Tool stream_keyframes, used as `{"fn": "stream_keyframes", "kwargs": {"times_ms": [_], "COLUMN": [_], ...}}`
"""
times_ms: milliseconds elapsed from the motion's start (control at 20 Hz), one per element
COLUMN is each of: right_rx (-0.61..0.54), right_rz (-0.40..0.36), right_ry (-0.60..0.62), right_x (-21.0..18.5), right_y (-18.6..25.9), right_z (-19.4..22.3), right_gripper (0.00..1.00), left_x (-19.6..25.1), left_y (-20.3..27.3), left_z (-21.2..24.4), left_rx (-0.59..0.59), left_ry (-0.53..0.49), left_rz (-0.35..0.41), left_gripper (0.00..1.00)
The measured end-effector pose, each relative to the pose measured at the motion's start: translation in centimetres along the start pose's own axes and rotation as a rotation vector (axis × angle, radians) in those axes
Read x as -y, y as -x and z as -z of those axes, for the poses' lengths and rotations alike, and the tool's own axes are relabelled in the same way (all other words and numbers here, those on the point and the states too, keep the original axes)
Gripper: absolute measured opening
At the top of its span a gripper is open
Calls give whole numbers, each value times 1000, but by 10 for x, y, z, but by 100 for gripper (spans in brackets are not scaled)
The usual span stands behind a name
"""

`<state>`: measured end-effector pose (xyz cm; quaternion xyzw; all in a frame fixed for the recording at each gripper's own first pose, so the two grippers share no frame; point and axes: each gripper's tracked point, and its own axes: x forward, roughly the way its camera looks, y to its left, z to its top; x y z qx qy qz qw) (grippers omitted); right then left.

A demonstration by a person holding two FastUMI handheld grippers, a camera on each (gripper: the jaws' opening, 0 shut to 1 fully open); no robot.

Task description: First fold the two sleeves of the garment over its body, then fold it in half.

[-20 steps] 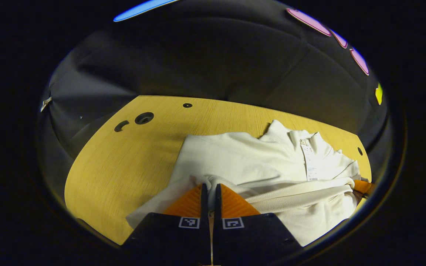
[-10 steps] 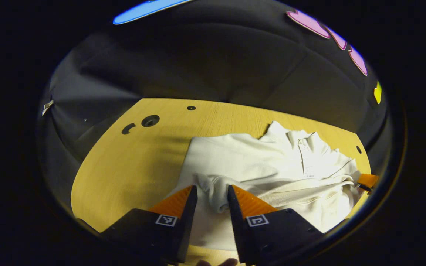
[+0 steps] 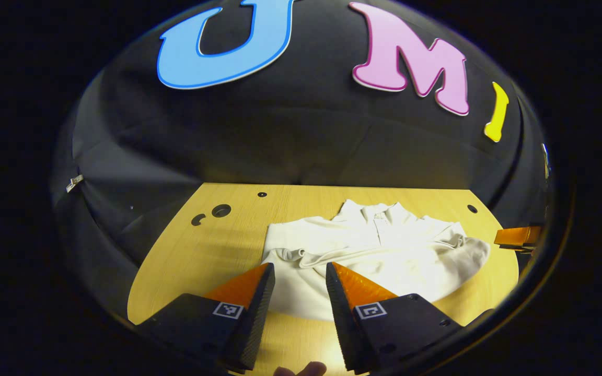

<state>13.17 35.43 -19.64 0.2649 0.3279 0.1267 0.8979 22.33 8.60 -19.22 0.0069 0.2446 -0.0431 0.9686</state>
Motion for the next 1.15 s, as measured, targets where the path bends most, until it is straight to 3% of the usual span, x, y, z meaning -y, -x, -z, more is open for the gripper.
{"fn": "stream_keyframes", "kwargs": {"times_ms": [250,650,1150], "right_rx": [24,28,-51], "right_rz": [-35,-106,-190], "right_ry": [62,125,219], "right_x": [-19,-30,-32], "right_y": [51,113,127], "right_z": [4,26,73], "right_gripper": [81,81,80], "left_x": [21,48,62], "left_y": [61,129,167], "left_z": [8,43,77], "left_rx": [16,1,-43], "left_ry": [26,57,55], "left_rz": [74,97,36], "left_gripper": [63,64,63]}}
